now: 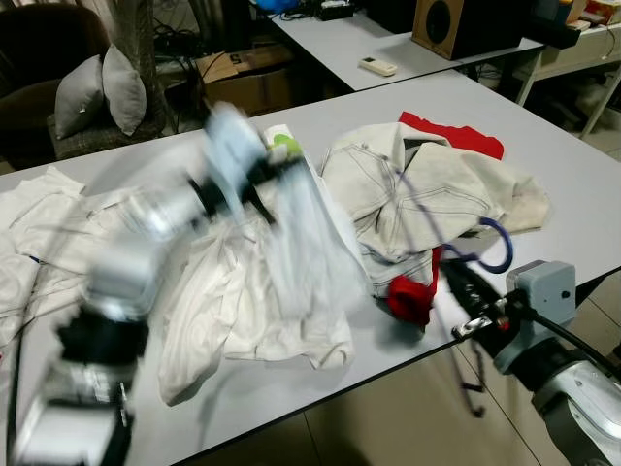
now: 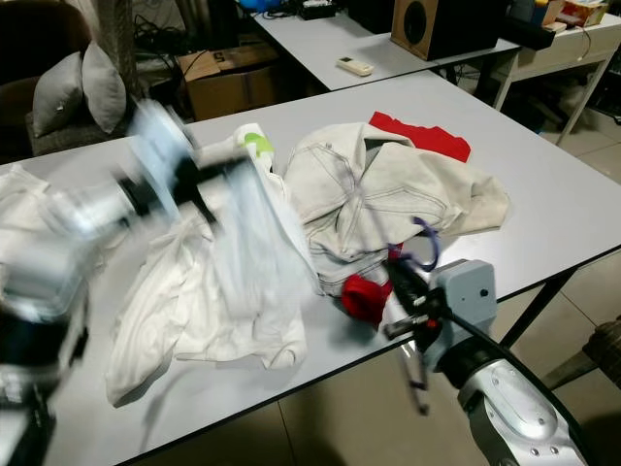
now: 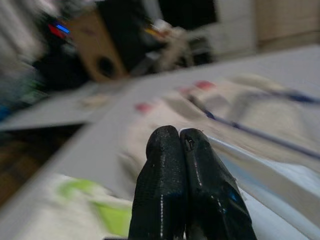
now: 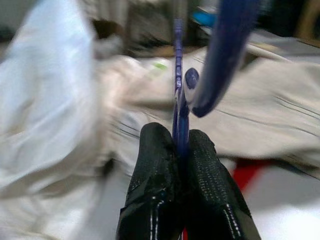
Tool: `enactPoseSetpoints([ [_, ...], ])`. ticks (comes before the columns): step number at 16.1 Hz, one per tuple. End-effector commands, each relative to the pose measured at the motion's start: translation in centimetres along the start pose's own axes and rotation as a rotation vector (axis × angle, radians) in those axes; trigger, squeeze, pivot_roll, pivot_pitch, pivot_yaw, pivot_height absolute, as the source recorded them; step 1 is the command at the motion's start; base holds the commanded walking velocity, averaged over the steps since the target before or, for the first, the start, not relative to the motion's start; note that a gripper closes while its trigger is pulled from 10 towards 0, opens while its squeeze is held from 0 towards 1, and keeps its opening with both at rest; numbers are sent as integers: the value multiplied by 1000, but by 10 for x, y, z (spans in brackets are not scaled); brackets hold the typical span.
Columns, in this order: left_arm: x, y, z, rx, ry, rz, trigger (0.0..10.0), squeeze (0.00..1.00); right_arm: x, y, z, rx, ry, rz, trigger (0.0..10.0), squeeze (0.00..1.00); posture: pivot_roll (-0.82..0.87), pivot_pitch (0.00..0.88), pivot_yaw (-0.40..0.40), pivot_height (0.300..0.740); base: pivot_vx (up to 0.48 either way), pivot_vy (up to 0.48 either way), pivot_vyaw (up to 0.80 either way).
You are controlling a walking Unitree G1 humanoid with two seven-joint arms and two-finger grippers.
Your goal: Hang hanger
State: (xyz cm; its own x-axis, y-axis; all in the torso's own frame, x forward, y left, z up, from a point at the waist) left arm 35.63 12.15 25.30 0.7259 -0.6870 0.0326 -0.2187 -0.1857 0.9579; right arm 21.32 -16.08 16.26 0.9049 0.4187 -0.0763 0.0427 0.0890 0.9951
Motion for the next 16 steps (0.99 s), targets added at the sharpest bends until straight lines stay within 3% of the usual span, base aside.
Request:
enactPoseSetpoints([
  [1,-3,14,-17,43,68,35,0,0,-2,10,-5,21,51,47,10000,0,-78,0,93,740,0,0,0],
  [5,-7,50,-58,143,231,88,0,0,-4,30,-14,96,159,140,10000,0,-73,0,99,740,0,0,0],
  [6,-6,49,-57,149,219,77,0,0,-6,32,-16,113,184,148,10000,0,-72,0,99,740,0,0,0],
  [8,3,29,-38,158,146,20,0,0,-12,32,-26,139,261,136,10000,0,-76,0,102,740,0,0,0],
  [11,5,18,-44,127,220,17,0,0,-16,28,-29,151,277,98,10000,0,-83,0,109,740,0,0,0],
  [13,6,26,-47,71,228,83,0,0,-20,24,-37,170,332,60,10000,0,-84,0,110,740,0,0,0],
  [16,-3,71,-61,-128,279,384,0,0,-27,15,-47,185,394,-6,10000,0,-84,0,111,740,0,0,0],
])
Point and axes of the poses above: a point about 5 cm out from each wrist's last joint towards the gripper, its own x axis pointing out of the wrist towards the gripper, its own y axis along the axis of the wrist's last joint, z = x × y, the point moved 3 cm from there along x, pointing out of the wrist towards the gripper, and after that the axes turned 4 degrees about -x, right-handed, at the moved point
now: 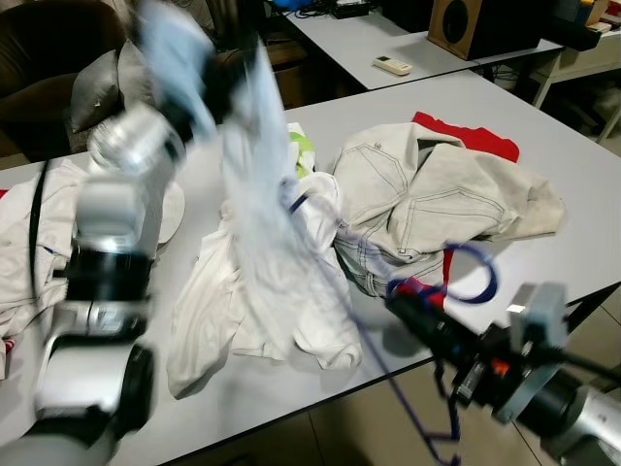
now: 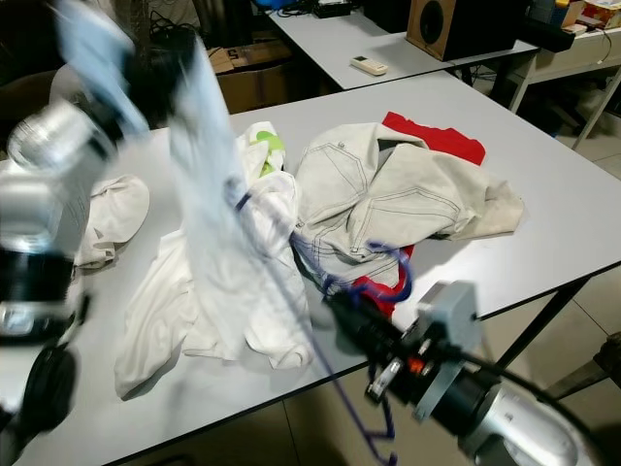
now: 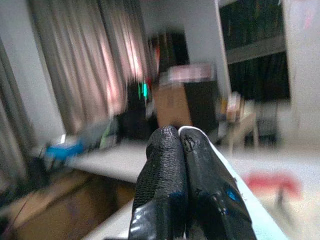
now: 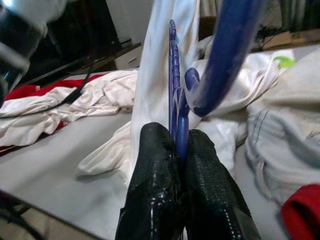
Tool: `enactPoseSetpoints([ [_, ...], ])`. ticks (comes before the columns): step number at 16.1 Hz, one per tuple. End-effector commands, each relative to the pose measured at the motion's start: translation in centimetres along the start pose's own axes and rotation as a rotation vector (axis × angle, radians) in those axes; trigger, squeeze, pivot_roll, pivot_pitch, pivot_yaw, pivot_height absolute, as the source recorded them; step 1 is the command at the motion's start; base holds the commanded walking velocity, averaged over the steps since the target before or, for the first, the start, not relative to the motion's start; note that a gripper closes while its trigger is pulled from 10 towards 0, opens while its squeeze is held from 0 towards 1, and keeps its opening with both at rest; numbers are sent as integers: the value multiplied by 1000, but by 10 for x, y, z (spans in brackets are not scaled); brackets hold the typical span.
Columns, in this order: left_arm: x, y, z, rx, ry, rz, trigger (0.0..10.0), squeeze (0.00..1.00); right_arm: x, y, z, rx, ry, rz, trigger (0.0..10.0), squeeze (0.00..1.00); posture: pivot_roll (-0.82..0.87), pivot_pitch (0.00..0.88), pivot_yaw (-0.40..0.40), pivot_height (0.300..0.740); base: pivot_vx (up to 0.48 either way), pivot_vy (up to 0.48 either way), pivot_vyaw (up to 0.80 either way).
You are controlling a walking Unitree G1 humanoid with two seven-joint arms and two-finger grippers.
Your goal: Hang hanger
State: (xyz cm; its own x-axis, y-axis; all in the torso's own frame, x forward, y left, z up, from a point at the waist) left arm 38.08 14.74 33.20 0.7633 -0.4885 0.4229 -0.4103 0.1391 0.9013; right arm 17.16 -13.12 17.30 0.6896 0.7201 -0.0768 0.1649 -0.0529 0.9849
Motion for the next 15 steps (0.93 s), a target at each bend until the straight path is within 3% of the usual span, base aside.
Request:
enactPoseSetpoints([
  [1,0,19,-5,-36,13,80,0,0,0,1,-6,5,37,-5,10000,0,-78,0,112,740,0,0,0],
  [5,-1,26,5,-51,-84,99,0,0,3,-6,-5,2,28,-47,10000,0,-71,0,116,740,0,0,0],
  [9,-8,32,15,-78,-168,121,0,0,10,-6,20,-38,-119,-43,10000,0,-68,0,116,740,0,0,0],
  [13,-14,52,-1,-121,-110,209,0,0,20,-1,44,-93,-203,-39,10000,0,-62,0,111,740,0,0,0],
  [15,-19,84,-20,-178,-39,357,0,0,28,36,68,-163,-303,122,10000,0,-47,0,95,740,0,0,0],
])
Point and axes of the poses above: a point about 5 cm out from each wrist's last joint towards the gripper, its own x axis pointing out of the wrist towards the gripper, its own y axis along the axis of the wrist's last joint, z = x × y, the point moved 3 cm from there along x, pointing out of the wrist towards the gripper, and after that the axes turned 4 degrees about -x, right-handed, at the moved point
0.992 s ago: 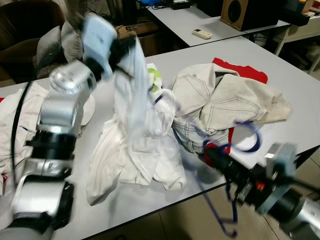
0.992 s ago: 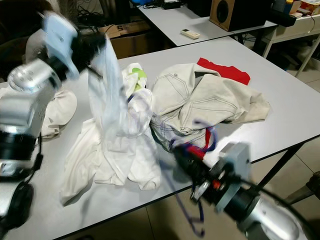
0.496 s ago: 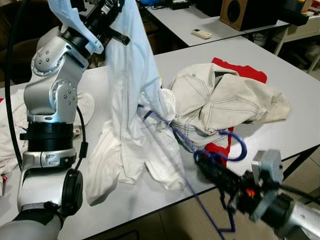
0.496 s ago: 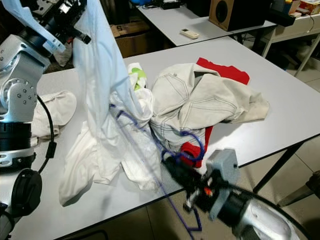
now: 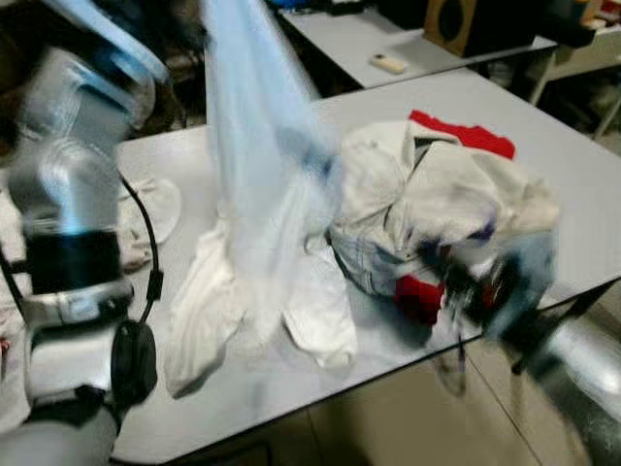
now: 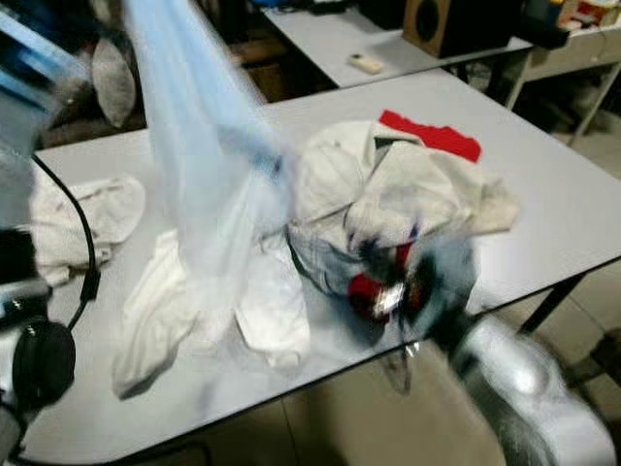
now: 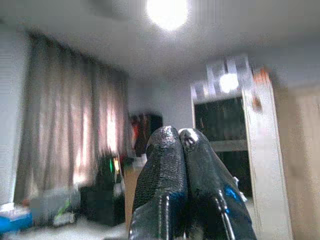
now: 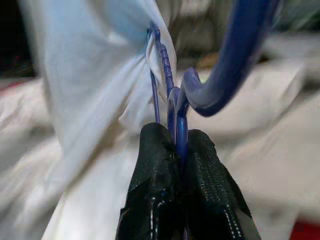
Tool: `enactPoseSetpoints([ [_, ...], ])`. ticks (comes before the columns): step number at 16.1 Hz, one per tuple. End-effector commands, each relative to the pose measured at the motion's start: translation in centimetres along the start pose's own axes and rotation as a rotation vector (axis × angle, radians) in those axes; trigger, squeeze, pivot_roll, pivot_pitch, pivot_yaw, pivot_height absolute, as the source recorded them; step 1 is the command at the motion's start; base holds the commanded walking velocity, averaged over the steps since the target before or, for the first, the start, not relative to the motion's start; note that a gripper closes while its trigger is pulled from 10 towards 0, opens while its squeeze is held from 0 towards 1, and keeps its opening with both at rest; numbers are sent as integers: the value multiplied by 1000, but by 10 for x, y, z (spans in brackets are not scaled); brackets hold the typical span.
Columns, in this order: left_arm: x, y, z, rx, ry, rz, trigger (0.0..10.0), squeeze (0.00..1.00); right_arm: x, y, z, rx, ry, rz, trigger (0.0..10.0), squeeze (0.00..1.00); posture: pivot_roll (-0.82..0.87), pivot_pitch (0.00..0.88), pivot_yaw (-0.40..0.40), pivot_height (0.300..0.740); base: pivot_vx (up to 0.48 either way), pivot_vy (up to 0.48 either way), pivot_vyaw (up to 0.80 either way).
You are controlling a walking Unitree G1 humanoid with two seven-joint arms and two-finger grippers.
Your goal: Hang hanger
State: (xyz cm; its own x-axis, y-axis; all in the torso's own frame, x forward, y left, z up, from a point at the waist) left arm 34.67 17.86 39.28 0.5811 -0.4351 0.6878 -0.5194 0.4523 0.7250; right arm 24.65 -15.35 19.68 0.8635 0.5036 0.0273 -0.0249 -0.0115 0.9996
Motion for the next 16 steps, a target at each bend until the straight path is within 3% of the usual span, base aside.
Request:
enactPoseSetpoints([
  [1,0,23,-6,2,27,83,0,0,-1,14,9,-4,-52,71,10000,0,-47,0,94,740,0,0,0],
  [4,-10,32,-15,-14,59,109,0,0,0,43,11,15,-56,219,10000,0,-41,0,85,740,0,0,0],
  [5,-17,19,-13,19,51,33,0,0,1,39,8,22,-37,208,10000,0,-39,0,84,740,0,0,0],
  [6,-17,19,-13,19,51,33,0,0,1,39,8,22,-37,208,10000,0,-39,0,84,740,0,0,0],
  [10,-37,-12,-14,71,58,-158,0,0,-3,24,-12,46,56,139,10000,0,-38,0,87,740,0,0,0],
  [11,-49,-27,-5,11,-19,-284,0,0,-5,20,-5,64,-4,128,10000,0,-37,0,91,740,0,0,0],
  [12,-55,-34,0,-14,-53,-349,0,0,-7,17,-1,68,-33,122,10000,0,-37,0,91,740,0,0,0],
  [14,-87,-67,15,-81,-167,-617,0,0,-11,6,18,49,-151,70,10000,0,-34,0,90,740,0,0,0],
  [15,-98,-77,21,-105,-197,-690,0,0,-13,2,24,41,-191,50,10000,0,-34,0,90,740,0,0,0],
  [16,-108,-93,34,-152,-230,-757,0,0,-20,-10,40,29,-308,-15,10000,0,-37,0,94,740,0,0,0],
])
Point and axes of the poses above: a point about 5 cm out from each wrist's last joint towards the gripper, its own x axis pointing out of the wrist towards the gripper, its own y axis along the axis of the wrist's last joint, z = x × y, the point moved 3 cm from there along x, pointing out of the wrist towards the gripper, and after that the axes turned 4 degrees about -x, right-handed, at the moved point
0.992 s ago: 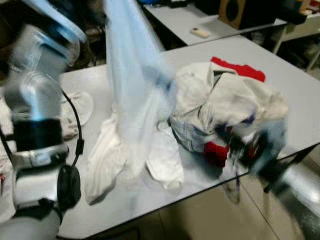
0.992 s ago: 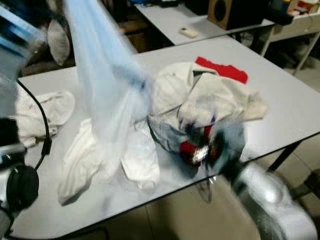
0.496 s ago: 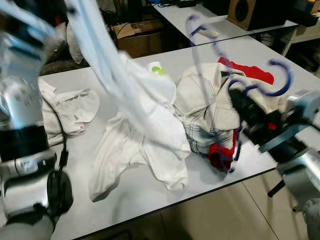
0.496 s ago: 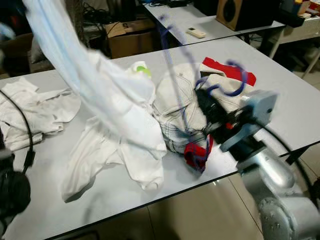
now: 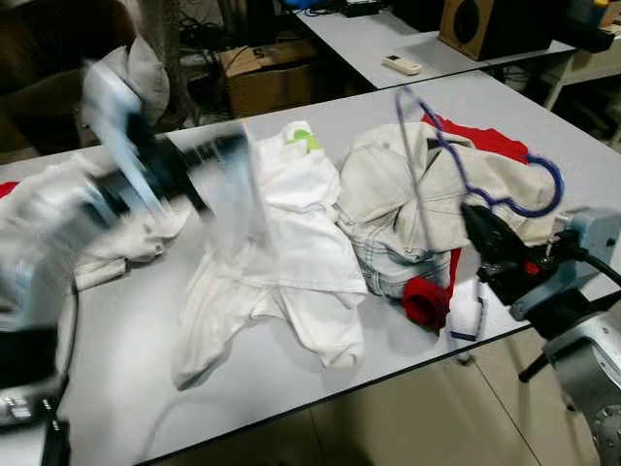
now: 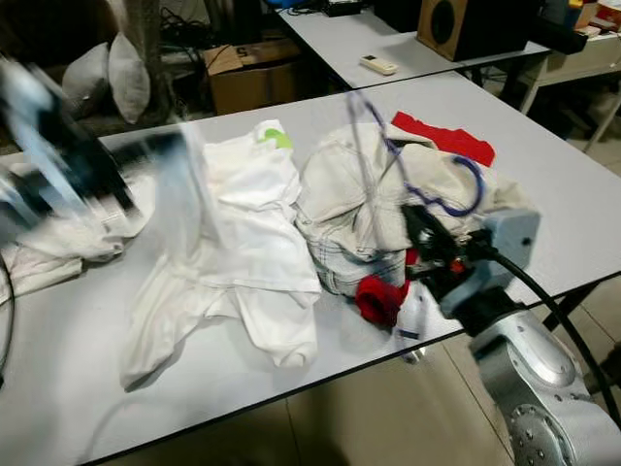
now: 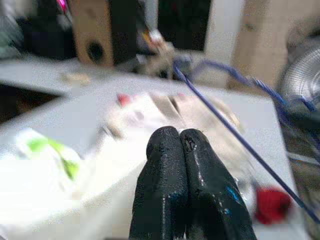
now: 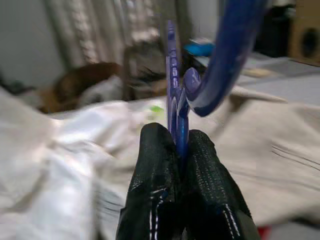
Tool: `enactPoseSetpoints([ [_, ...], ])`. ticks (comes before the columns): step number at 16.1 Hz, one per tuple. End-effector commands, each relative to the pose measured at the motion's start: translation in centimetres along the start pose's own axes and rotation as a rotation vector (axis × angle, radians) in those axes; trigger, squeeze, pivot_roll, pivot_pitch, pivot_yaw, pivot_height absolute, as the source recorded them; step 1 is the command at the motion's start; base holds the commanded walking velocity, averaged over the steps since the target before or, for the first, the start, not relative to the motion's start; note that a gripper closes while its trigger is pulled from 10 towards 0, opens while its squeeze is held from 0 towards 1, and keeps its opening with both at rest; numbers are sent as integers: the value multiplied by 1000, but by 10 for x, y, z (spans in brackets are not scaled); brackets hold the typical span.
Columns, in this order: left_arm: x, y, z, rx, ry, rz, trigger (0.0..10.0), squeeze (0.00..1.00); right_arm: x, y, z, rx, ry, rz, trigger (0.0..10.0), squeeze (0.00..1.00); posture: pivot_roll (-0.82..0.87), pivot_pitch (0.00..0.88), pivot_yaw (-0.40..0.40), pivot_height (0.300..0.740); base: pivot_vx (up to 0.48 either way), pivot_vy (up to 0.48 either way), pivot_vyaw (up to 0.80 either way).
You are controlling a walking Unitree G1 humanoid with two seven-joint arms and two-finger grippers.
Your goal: Hang hanger
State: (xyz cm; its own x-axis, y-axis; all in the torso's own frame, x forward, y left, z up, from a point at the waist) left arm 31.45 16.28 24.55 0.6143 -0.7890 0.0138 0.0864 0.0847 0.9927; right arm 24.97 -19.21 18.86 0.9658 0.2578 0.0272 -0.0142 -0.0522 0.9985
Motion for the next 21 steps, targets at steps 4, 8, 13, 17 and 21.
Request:
enactPoseSetpoints([
  [4,20,-25,24,34,-84,-140,0,0,-13,-22,36,-32,-284,-115,10000,0,-44,0,103,740,0,0,0],
  [8,125,16,51,-161,-57,202,0,0,-18,-30,49,-41,-398,-132,10000,0,-58,0,114,740,0,0,0],
  [13,165,45,81,-295,-170,343,10000,0,-18,-29,43,-46,-405,-117,10000,0,-82,0,135,740,0,0,0],
  [17,162,-27,97,-114,-266,34,10000,1000,-17,-30,39,-46,-391,-118,10000,0,-81,0,132,740,0,0,0],
  [21,125,-51,84,99,-395,-189,10000,1000,-10,-30,37,-48,-365,-112,10000,0,-55,0,113,740,0,0,0],
])
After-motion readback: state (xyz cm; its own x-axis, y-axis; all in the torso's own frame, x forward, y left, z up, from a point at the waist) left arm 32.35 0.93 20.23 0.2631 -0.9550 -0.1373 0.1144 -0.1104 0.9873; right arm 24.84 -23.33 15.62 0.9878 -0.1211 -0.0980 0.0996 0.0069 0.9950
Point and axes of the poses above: a point about 5 cm out from each wrist's last joint towards the gripper, its own x axis pointing out of the wrist towards the gripper, its own y axis along the axis of the wrist's last joint, z = x × y, the point moved 3 cm from there along x, pointing out of the wrist towards the gripper, and after that the axes turned 4 degrees about -x, right-handed, at the moved point
